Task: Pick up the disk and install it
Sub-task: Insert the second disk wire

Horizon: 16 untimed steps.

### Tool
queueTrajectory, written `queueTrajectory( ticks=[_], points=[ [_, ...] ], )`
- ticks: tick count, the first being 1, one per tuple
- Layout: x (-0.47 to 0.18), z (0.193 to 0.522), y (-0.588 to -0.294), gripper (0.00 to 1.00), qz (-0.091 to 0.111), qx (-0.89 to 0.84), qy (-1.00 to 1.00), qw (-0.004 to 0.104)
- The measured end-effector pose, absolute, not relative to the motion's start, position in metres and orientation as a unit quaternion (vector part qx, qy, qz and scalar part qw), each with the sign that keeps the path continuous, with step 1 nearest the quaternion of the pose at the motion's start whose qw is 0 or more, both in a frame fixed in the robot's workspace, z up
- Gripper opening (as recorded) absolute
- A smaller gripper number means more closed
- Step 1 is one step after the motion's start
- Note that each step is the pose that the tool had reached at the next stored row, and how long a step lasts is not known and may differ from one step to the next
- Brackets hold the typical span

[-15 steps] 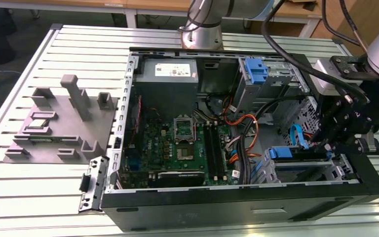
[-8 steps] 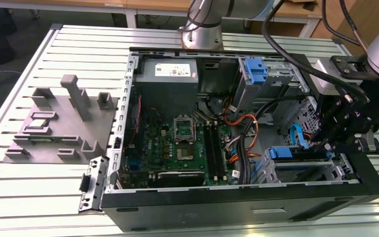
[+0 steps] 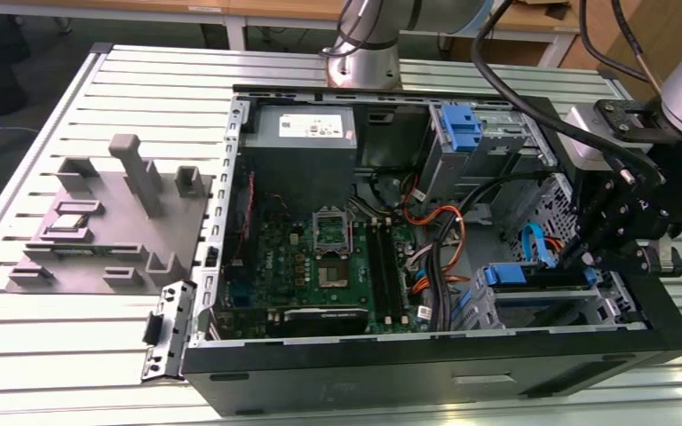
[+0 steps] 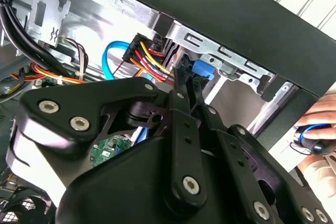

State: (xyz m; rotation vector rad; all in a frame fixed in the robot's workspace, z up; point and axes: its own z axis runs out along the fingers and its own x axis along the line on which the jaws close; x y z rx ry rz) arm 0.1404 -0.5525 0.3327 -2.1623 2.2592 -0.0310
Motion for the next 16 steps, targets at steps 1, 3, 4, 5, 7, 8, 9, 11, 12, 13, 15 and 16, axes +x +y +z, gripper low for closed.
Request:
queueTrajectory(
  ticks=[1,3,4,5,7,8,9,11,12,13,15,16],
  points=[
    [0.1404,0.3331,-0.5525,0.17,-0.010,-0.691,0.722,0.007],
    [0.1404,0.3350,-0.5525,0.17,-0.010,-0.691,0.722,0.007],
    [0.1404,0.3362,-0.5525,0.17,-0.010,-0.691,0.722,0.007],
    [0.1404,0.3368,-0.5525,0.17,-0.010,-0.691,0.722,0.007],
    [0.1396,0.3368,-0.5525,0.17,-0.010,-0.691,0.722,0.008],
    [0.1382,0.3370,-0.5525,0.17,-0.010,-0.691,0.722,0.009],
    [0.1365,0.3370,-0.5525,0.17,-0.011,-0.691,0.722,0.009],
    [0.1342,0.3366,-0.5525,0.17,-0.011,-0.691,0.722,0.010],
    [0.1341,0.3363,-0.5525,0.17,-0.011,-0.691,0.722,0.010],
    [0.1341,0.3360,-0.5525,0.17,-0.011,-0.691,0.722,0.010],
    [0.1337,0.3356,-0.5525,0.17,-0.010,-0.692,0.722,0.010],
    [0.1333,0.3355,-0.5526,0.17,-0.010,-0.692,0.722,0.010]
  ],
)
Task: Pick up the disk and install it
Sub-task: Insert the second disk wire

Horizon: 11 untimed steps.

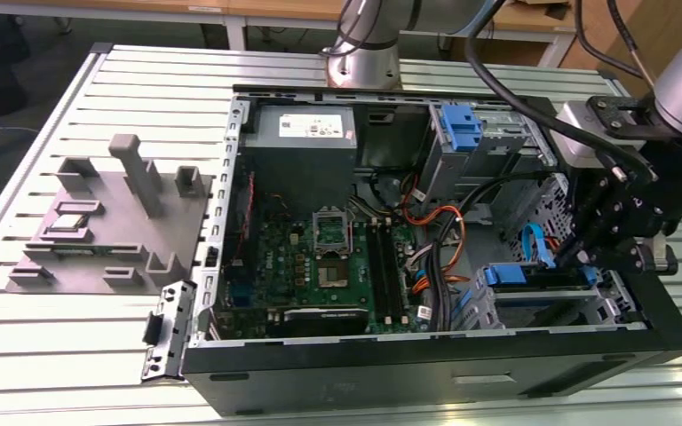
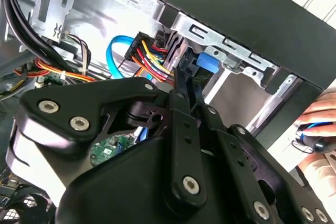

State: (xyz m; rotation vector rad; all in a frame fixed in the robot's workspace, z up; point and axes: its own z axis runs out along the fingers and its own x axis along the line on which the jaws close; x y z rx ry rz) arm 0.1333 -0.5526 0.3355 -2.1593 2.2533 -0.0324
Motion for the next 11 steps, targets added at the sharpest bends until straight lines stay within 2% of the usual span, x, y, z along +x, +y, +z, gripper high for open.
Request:
queueTrajectory(
  ticks=[11],
  points=[
    [0.1309,0.3352,-0.5575,0.17,-0.010,-0.693,0.721,0.011]
  ],
)
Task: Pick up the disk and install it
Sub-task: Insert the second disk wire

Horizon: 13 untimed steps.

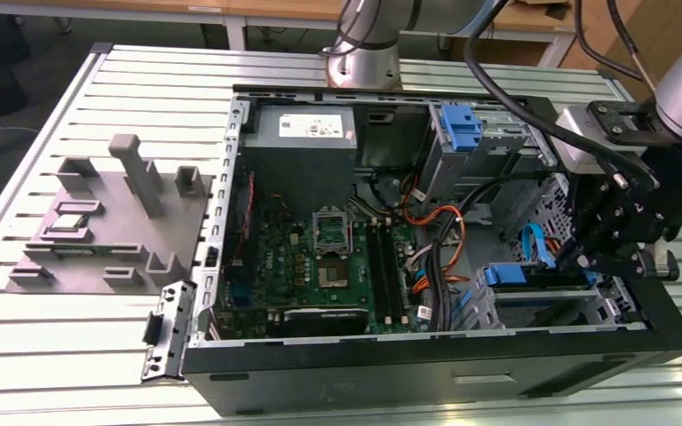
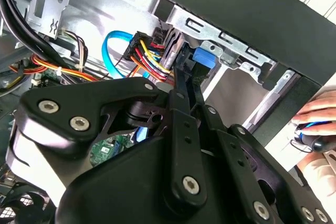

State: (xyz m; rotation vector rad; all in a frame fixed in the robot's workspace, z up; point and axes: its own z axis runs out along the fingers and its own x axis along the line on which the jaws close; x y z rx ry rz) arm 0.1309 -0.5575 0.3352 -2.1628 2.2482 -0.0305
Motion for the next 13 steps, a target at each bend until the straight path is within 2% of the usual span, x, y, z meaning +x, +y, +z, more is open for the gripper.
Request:
queueTrajectory(
  ticks=[13],
  points=[
    [0.1314,0.3341,-0.5576,0.17,-0.005,-0.693,0.720,0.015]
  ],
)
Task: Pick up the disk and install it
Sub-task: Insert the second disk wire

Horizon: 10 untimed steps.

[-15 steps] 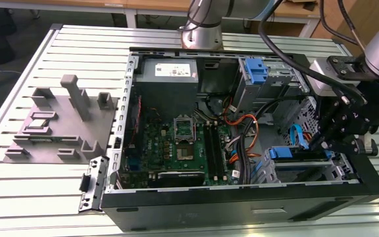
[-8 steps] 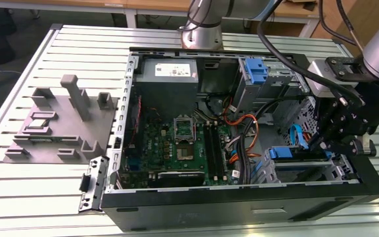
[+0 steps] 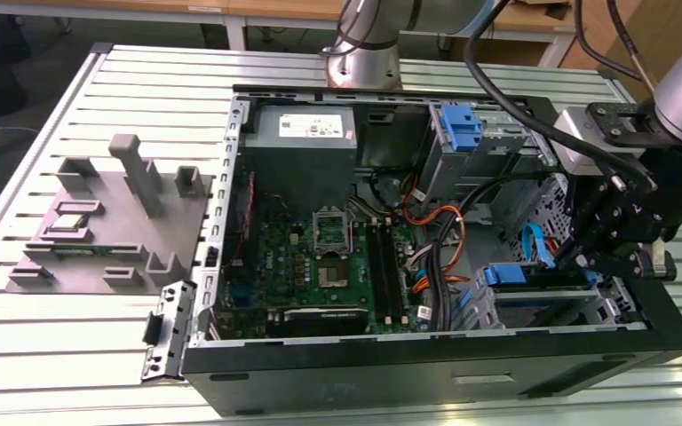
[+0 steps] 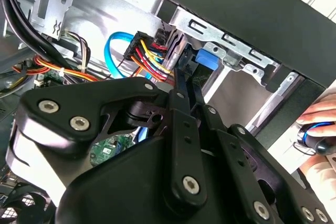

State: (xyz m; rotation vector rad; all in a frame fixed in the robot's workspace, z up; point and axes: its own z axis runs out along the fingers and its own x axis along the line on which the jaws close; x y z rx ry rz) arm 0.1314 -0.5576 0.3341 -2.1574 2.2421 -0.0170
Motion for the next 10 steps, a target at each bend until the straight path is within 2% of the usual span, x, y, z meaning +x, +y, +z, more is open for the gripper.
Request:
queueTrajectory(
  ticks=[10],
  points=[
    [0.1315,0.3336,-0.5576,0.17,-0.006,-0.693,0.720,0.015]
  ],
)
